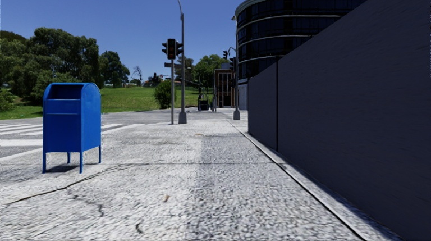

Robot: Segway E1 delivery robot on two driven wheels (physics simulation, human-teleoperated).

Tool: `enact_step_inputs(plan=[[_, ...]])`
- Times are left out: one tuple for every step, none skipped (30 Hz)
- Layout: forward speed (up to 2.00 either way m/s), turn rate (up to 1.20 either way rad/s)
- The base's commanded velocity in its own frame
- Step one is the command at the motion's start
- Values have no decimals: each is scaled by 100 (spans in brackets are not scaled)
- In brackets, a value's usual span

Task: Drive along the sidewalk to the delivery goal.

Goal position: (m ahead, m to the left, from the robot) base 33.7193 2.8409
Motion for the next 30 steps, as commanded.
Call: enact_step_inputs(plan=[[200,0],[200,0],[200,0],[200,0],[200,0],[200,0],[200,0],[200,0],[200,0],[200,0],[200,0],[200,0],[200,0],[200,0],[200,0],[200,0],[200,0],[200,0],[200,0],[200,0],[200,0],[200,0],[200,0],[200,0],[200,0],[200,0],[200,0],[200,0],[200,0],[200,0]])
